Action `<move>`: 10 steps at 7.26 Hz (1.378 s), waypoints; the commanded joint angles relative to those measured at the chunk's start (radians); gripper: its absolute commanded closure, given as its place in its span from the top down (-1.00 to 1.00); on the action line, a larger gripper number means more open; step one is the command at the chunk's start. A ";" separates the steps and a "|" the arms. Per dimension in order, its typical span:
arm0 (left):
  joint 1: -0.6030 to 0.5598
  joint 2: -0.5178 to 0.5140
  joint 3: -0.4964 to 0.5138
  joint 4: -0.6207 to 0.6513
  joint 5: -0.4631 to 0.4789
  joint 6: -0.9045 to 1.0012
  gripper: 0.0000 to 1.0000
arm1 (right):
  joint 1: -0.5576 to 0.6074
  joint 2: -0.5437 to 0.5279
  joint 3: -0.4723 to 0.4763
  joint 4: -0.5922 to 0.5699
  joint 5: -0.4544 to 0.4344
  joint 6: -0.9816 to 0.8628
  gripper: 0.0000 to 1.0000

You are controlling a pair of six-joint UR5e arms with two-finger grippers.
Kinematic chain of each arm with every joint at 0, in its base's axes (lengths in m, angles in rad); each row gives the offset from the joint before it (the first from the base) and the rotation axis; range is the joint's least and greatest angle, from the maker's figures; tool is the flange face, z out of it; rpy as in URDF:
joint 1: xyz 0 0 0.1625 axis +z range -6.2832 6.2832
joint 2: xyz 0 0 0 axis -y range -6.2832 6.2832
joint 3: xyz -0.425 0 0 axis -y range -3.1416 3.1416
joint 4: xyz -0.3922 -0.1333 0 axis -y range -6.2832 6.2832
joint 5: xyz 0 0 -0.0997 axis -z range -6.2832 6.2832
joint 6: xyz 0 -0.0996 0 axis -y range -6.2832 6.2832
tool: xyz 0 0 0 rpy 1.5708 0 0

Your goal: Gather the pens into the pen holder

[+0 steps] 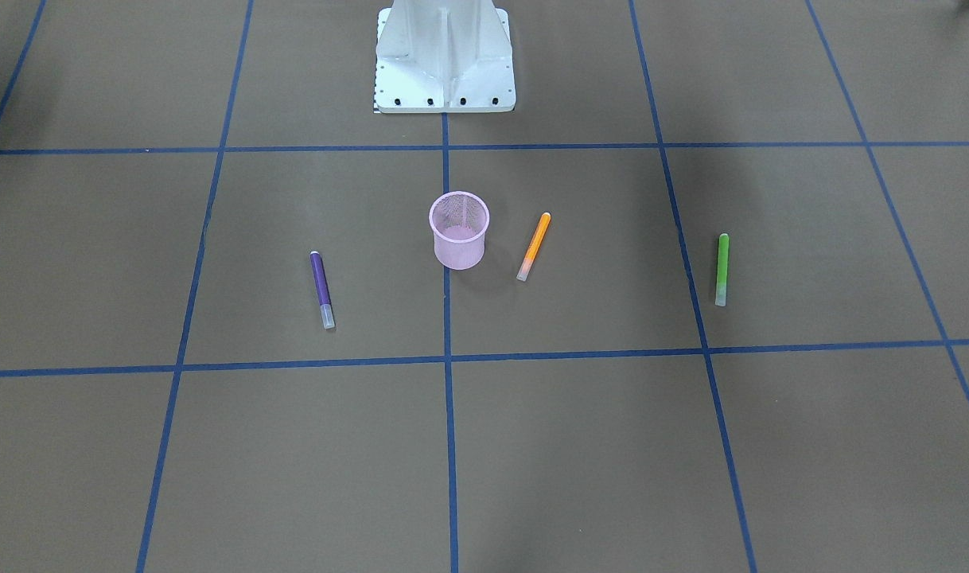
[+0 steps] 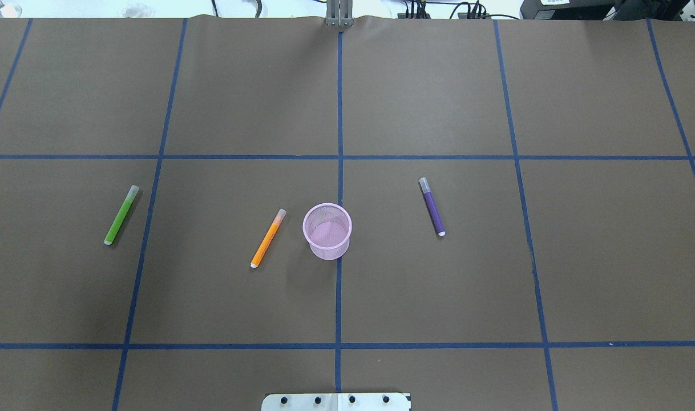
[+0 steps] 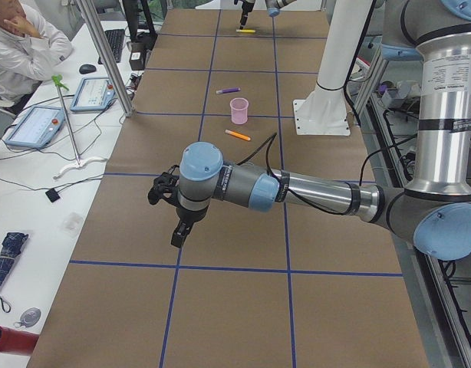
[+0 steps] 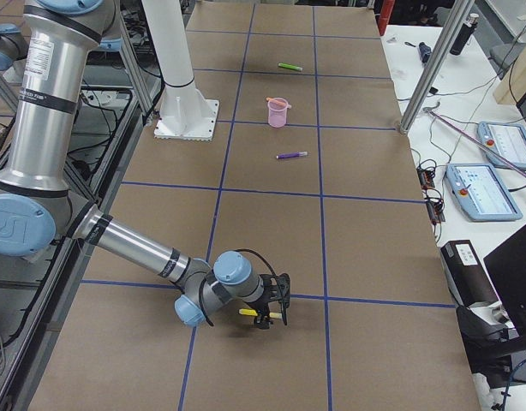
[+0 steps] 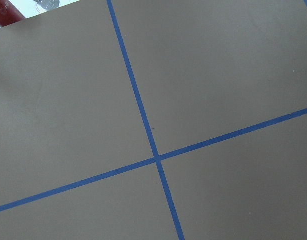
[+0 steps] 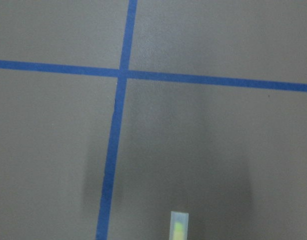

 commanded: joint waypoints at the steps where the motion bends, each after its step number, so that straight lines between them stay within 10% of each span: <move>1: 0.001 0.000 0.000 0.000 0.000 0.000 0.99 | -0.022 0.000 -0.016 0.010 -0.023 0.019 0.12; 9: 0.001 0.000 0.000 0.000 0.000 0.000 0.99 | -0.031 -0.002 -0.036 0.009 -0.047 0.019 -0.30; 10: 0.000 0.000 0.000 0.000 0.000 0.000 0.99 | -0.033 -0.002 -0.036 0.009 -0.047 0.019 -0.99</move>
